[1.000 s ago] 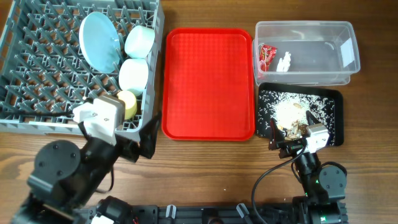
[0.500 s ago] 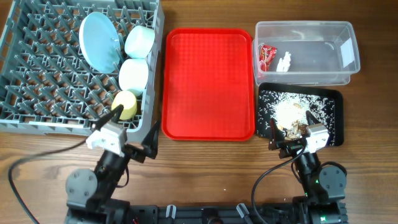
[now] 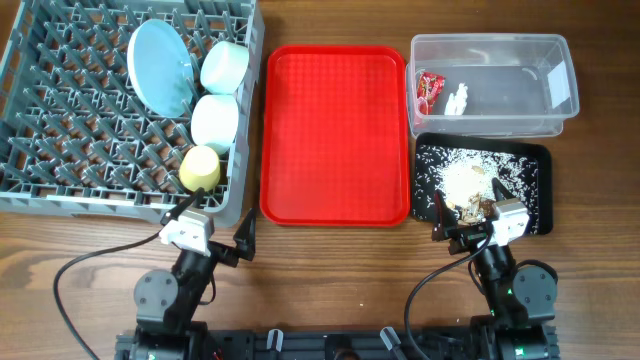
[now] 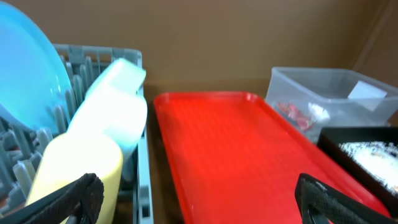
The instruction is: Sort waste into correct bins and load items into the dishwasher rack
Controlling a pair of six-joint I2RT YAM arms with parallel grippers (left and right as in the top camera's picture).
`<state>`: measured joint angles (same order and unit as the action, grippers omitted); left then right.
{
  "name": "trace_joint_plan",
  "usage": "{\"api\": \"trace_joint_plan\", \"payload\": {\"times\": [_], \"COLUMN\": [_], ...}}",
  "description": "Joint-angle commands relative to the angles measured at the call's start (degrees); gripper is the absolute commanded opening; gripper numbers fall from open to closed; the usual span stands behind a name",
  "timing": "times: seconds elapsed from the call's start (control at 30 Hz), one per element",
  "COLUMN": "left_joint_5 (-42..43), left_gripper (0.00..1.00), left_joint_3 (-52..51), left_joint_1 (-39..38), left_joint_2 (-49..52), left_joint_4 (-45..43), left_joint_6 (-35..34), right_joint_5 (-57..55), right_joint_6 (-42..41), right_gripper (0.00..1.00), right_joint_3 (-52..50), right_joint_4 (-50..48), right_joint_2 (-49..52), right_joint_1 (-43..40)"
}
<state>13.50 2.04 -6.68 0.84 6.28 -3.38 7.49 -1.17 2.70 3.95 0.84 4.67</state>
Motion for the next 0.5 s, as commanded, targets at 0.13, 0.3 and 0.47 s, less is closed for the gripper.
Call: {"api": "trace_joint_plan", "payload": {"times": [0.13, 0.3, 0.47], "left_joint_5": [-0.48, -0.48, -0.48], "left_gripper": [1.00, 1.00, 1.00], "left_joint_3": [-1.09, -1.09, -1.09], "left_joint_1": [0.20, 0.20, 0.20], "left_joint_2": [-0.63, -0.63, -0.63], "left_joint_4": [-1.92, -1.92, -1.92], "left_joint_6": [-0.09, -0.09, -0.09], "right_joint_5": [0.46, 0.46, 0.46], "right_joint_6": [0.83, 0.81, 0.81], "right_gripper": [1.00, 1.00, 1.00], "right_joint_3": [-0.46, -0.46, -0.46], "right_joint_4": [-0.24, -0.24, -0.24], "right_joint_2": [-0.57, -0.57, -0.57], "right_joint_1": [-0.24, -0.24, -0.24]}}
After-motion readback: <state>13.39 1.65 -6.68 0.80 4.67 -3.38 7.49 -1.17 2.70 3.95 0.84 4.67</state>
